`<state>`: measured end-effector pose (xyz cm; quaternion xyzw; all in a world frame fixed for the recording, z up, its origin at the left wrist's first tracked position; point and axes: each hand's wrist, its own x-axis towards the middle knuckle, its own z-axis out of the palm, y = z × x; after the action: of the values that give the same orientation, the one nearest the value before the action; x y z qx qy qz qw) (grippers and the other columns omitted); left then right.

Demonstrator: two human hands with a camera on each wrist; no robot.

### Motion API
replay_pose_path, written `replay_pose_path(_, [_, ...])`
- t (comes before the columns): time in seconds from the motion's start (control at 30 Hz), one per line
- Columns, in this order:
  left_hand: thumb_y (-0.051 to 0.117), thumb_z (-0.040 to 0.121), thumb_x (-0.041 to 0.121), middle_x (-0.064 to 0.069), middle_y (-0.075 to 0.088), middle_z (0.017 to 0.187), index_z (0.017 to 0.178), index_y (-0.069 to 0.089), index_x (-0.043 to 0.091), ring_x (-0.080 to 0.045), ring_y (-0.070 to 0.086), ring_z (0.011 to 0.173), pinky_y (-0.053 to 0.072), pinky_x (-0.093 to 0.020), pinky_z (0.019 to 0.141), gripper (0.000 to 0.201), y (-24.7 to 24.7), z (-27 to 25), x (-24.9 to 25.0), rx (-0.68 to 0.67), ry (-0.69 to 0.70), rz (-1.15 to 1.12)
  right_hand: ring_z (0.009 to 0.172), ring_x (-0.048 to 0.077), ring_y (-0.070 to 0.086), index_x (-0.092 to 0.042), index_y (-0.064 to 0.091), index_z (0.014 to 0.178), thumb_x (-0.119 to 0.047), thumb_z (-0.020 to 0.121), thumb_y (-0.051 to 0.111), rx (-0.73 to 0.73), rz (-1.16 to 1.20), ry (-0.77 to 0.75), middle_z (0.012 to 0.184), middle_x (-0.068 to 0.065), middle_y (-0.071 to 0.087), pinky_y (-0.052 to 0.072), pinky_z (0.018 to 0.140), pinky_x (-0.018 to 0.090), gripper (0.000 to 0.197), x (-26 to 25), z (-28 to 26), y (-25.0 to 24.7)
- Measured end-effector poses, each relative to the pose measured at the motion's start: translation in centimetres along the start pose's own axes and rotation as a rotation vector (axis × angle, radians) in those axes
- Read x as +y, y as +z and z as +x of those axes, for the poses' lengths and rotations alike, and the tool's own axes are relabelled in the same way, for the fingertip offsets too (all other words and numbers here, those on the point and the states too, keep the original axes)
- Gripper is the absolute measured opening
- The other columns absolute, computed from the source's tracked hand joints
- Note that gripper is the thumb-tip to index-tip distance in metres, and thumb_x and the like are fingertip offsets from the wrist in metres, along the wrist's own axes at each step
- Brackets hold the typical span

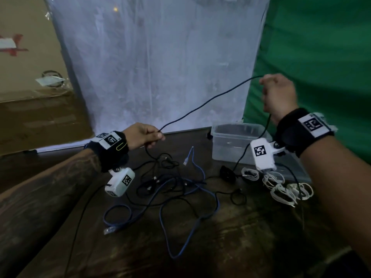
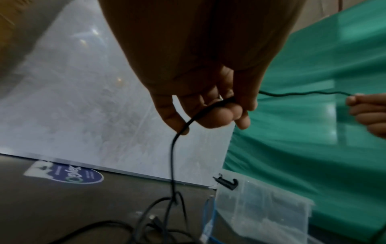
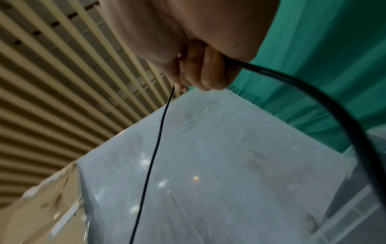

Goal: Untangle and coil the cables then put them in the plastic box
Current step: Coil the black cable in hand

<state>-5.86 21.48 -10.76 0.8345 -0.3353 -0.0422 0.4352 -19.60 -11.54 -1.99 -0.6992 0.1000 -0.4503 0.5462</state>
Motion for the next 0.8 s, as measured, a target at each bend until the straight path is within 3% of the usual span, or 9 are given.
replay_pose_path(0.13, [0.058, 0.095, 0.016, -0.001, 0.064, 0.056, 0.086, 0.071, 0.007, -0.01, 0.059, 0.049, 0.048, -0.026, 0.06, 0.018, -1.9, 0.2, -1.4, 0.055, -0.087, -0.007, 0.038, 0.007, 0.03, -0.024, 0.051, 0.08, -0.017, 0.096, 0.044, 0.12, 0.147, 0.088, 0.058, -0.007, 0.037, 0.022, 0.039, 0.014, 0.018, -0.3, 1.3, -1.8])
replay_pose_path(0.2, [0.058, 0.095, 0.016, -0.003, 0.064, 0.054, 0.091, 0.07, 0.001, -0.013, 0.06, 0.047, 0.05, -0.034, 0.064, 0.019, -2.9, 0.6, -0.8, 0.15, -0.113, -0.091, 0.036, 0.006, 0.025, -0.023, 0.049, 0.081, -0.015, 0.095, 0.044, 0.031, 0.178, 0.115, 0.049, -0.01, 0.035, 0.019, 0.04, 0.013, 0.017, -0.2, 0.9, -1.7])
replay_pose_path(0.33, [0.061, 0.093, 0.025, -0.001, 0.058, 0.05, 0.093, 0.072, 0.006, -0.013, 0.052, 0.043, 0.051, -0.03, 0.058, 0.022, -3.8, 1.0, 3.9, 0.31, -0.021, -0.146, 0.04, 0.012, 0.035, -0.018, 0.058, 0.078, -0.014, 0.091, 0.054, -0.337, -0.03, 0.128, 0.049, -0.005, 0.045, 0.027, 0.043, 0.018, 0.014, -0.6, -1.6, 0.5])
replay_pose_path(0.43, [0.063, 0.092, 0.028, 0.001, 0.049, 0.048, 0.092, 0.074, 0.009, -0.014, 0.042, 0.042, 0.049, -0.03, 0.054, 0.022, -3.9, 1.2, 7.6, 0.27, 0.058, -0.183, 0.079, 0.019, 0.057, -0.017, 0.066, 0.095, -0.02, 0.089, 0.065, -0.483, -0.417, -0.031, 0.089, 0.003, 0.064, 0.045, 0.067, 0.027, 0.007, -0.5, -2.7, 2.3])
replay_pose_path(0.47, [0.064, 0.091, 0.029, 0.001, 0.048, 0.048, 0.092, 0.075, 0.01, -0.014, 0.041, 0.042, 0.049, -0.029, 0.054, 0.022, -3.7, 1.1, 8.7, 0.237, 0.068, -0.171, 0.098, 0.02, 0.058, -0.017, 0.064, 0.111, -0.026, 0.088, 0.068, -0.444, -0.543, -0.129, 0.11, 0.004, 0.062, 0.046, 0.083, 0.029, 0.025, -0.5, -2.9, 2.7])
replay_pose_path(0.53, [0.065, 0.09, 0.031, 0.0, 0.047, 0.049, 0.093, 0.075, 0.011, -0.015, 0.04, 0.044, 0.048, -0.028, 0.052, 0.022, -3.2, 0.9, 10.5, 0.166, 0.086, -0.132, 0.128, 0.021, 0.047, -0.019, 0.049, 0.137, -0.036, 0.087, 0.069, -0.365, -0.597, -0.348, 0.14, 0.004, 0.049, 0.038, 0.107, 0.033, 0.056, -1.3, -3.5, 3.7])
replay_pose_path(0.6, [0.066, 0.089, 0.032, -0.001, 0.045, 0.051, 0.095, 0.076, 0.012, -0.017, 0.039, 0.048, 0.046, -0.026, 0.051, 0.022, -2.6, 0.6, 11.8, 0.114, 0.121, -0.1, 0.136, 0.016, 0.042, -0.02, 0.044, 0.144, -0.042, 0.09, 0.067, -0.428, -0.53, -0.474, 0.147, 0.0, 0.046, 0.032, 0.113, 0.031, 0.063, -2.6, -4.6, 4.9])
replay_pose_path(0.7, [0.066, 0.089, 0.032, -0.001, 0.043, 0.052, 0.092, 0.077, 0.016, -0.019, 0.038, 0.053, 0.045, -0.026, 0.052, 0.019, -1.9, 0.5, 12.7, 0.076, 0.178, -0.079, 0.114, 0.012, 0.061, -0.019, 0.06, 0.129, -0.043, 0.094, 0.062, -0.651, -0.519, -0.457, 0.121, -0.001, 0.068, 0.045, 0.104, 0.033, 0.042, -3.8, -5.8, 6.6])
replay_pose_path(0.8, [0.066, 0.089, 0.032, -0.001, 0.04, 0.053, 0.089, 0.076, 0.013, -0.016, 0.036, 0.052, 0.042, -0.026, 0.052, 0.022, -1.5, 0.2, 12.3, 0.068, 0.195, -0.1, 0.061, 0.011, 0.058, -0.012, 0.07, 0.091, -0.032, 0.1, 0.054, -0.69, -0.429, -0.394, 0.067, -0.004, 0.061, 0.048, 0.068, 0.031, 0.027, -4.7, -5.7, 6.8])
